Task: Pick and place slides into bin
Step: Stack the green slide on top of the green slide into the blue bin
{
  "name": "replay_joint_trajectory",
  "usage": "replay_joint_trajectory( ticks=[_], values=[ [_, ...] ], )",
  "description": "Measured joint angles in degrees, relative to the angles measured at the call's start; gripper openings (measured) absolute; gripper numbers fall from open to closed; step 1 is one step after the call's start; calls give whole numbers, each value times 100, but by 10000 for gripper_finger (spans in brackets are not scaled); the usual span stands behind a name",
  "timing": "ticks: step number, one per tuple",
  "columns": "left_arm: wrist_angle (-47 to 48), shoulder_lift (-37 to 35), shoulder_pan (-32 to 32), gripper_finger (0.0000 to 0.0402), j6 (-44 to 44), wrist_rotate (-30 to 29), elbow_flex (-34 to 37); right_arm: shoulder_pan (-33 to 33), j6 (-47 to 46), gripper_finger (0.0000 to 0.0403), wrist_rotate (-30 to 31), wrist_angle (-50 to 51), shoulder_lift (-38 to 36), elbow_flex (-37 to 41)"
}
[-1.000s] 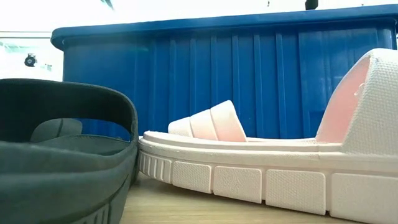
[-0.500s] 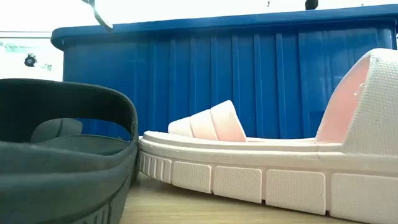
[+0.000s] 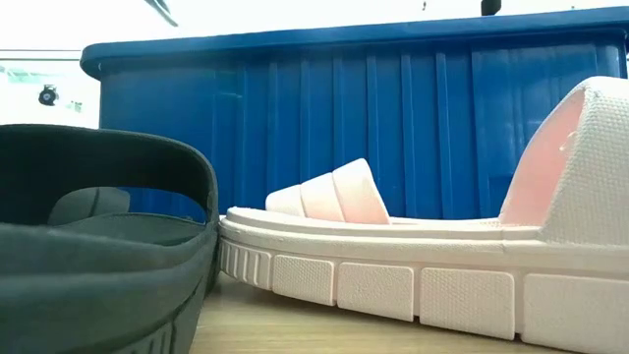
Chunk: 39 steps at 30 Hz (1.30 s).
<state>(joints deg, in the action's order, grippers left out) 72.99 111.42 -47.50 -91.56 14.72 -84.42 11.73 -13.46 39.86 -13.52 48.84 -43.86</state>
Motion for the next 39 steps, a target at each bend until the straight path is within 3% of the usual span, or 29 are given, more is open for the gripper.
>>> replay_joint_trajectory(
  ticks=[5,9,13,24,30,35,39],
  values=[
    [371,-97,-109,3,141,-264,-118,0,0,192,0,-2,0,0],
    [606,-369,-197,1,169,-1100,-166,0,0,192,2,-2,0,0],
    [666,-736,-183,0,143,-1514,-142,0,-2,192,0,-28,0,0],
    [715,-1683,-222,0,256,-2205,-162,2,-6,192,-136,-44,-4,0],
    [693,-2153,-252,0,366,-2295,-181,2,-5,192,-142,-44,-2,0],
    [309,-2423,-250,0,727,-2910,-181,2,-6,192,-142,-43,-3,0],
    [-349,-2561,-250,0,1418,-3744,-177,2,-6,192,-142,-42,-4,0]
  ],
)
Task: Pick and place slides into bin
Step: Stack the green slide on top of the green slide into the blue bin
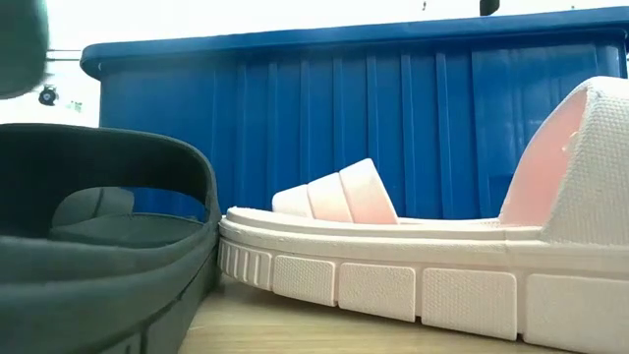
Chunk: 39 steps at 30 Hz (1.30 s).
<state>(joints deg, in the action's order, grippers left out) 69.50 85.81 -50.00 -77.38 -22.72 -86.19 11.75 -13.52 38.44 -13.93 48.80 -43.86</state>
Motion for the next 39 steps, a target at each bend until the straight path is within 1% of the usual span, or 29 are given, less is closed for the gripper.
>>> replay_joint_trajectory(
  ticks=[3,6,11,15,17,20,25,27,30,32,35,39],
  values=[
    [-413,-61,2,0,705,-524,-4,0,0,192,1,0,-1,0],
    [-784,-116,15,0,1303,-914,-4,0,0,192,2,0,1,0],
    [-862,-241,45,0,1800,-1443,-4,0,0,192,2,0,1,0],
    [-1010,-395,70,0,2147,-2092,-2,0,-2,192,2,-4,1,0],
    [-1239,-482,128,0,2572,-2397,-2,2,-5,192,4,-7,-1,0],
    [-1751,-630,258,0,3551,-2652,-17,0,-202,192,4,-6,-1,0],
    [-2774,-984,719,0,5188,-2720,-48,1,-506,192,1,-2,0,0],
    [-2985,-1115,945,0,5796,-2722,-48,1,-626,192,0,-1,-1,0],
    [-3051,-1296,1320,0,6560,-2702,-48,0,-843,192,2,-30,1,0],
    [-3049,-1355,1642,0,6948,-2493,-48,-9,-1009,192,14,-88,1,0],
    [-3036,-1346,2162,0,7412,-2037,-46,-28,-935,192,17,-211,1,0],
    [-3059,-1273,2773,0,8022,-1590,-46,-28,-941,192,17,-288,-5,0]
  ],
)
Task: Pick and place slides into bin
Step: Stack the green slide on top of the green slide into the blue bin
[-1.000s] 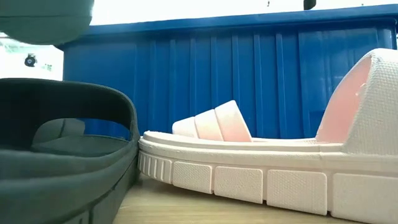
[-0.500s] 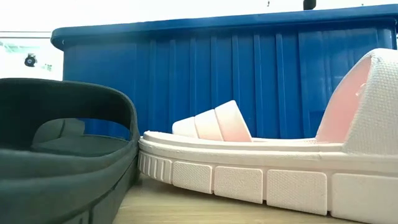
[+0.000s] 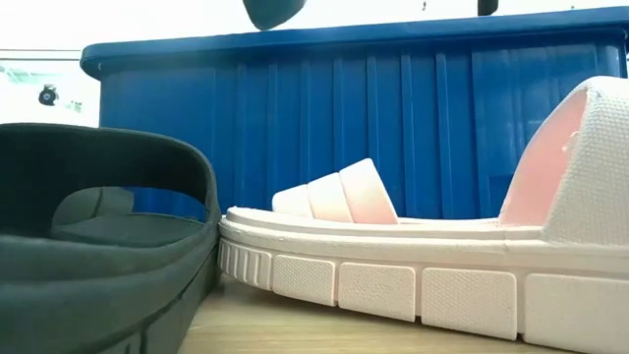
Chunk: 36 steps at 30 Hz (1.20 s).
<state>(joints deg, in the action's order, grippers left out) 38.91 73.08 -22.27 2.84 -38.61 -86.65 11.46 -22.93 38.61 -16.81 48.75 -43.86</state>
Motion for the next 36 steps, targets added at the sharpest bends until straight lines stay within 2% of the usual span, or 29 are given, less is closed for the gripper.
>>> replay_joint_trajectory(
  ticks=[4,8,10,16,21,29,36],
  values=[
    [-308,137,669,0,654,845,0,0,-1,192,0,-73,4,0],
    [-692,256,1446,0,1050,2008,2,0,-1,192,2,-55,27,0],
    [-797,358,1813,0,1104,2312,2,0,13,192,0,-10,48,2],
    [-1068,753,2688,0,1128,2800,2,-70,552,192,52,-54,24,2],
    [-1441,1085,3155,0,1181,2871,4,-138,993,192,63,-119,-38,2],
    [-1754,1737,3466,0,2919,3099,4,-140,2142,192,649,-200,-239,2],
    [-2025,2254,3720,0,3107,3645,-87,-138,2302,192,649,-167,-400,2]
  ],
)
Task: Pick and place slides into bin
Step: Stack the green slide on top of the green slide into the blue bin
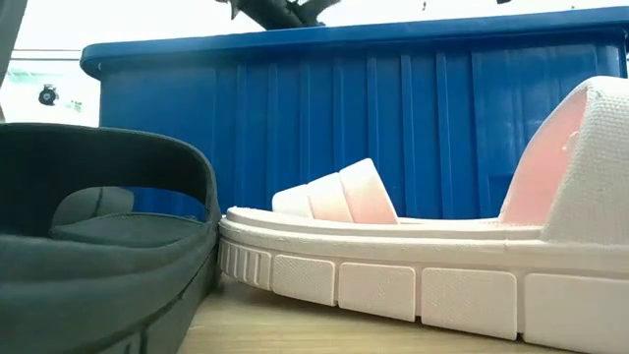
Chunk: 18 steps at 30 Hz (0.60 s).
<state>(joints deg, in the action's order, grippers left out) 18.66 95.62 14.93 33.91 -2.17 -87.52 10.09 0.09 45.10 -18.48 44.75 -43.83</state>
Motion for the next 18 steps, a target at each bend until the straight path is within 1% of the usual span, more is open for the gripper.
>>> replay_joint_trajectory(
  ticks=[5,8,12,18],
  values=[
    [-36,376,178,0,483,123,-194,0,-1,192,0,52,-29,0],
    [-25,592,284,0,600,374,-248,0,-17,192,0,123,-31,0],
    [-72,845,424,0,792,384,-245,0,-146,192,-1,245,-34,0],
    [-217,1072,532,0,1626,374,-245,0,-170,192,0,307,-37,0]
  ],
)
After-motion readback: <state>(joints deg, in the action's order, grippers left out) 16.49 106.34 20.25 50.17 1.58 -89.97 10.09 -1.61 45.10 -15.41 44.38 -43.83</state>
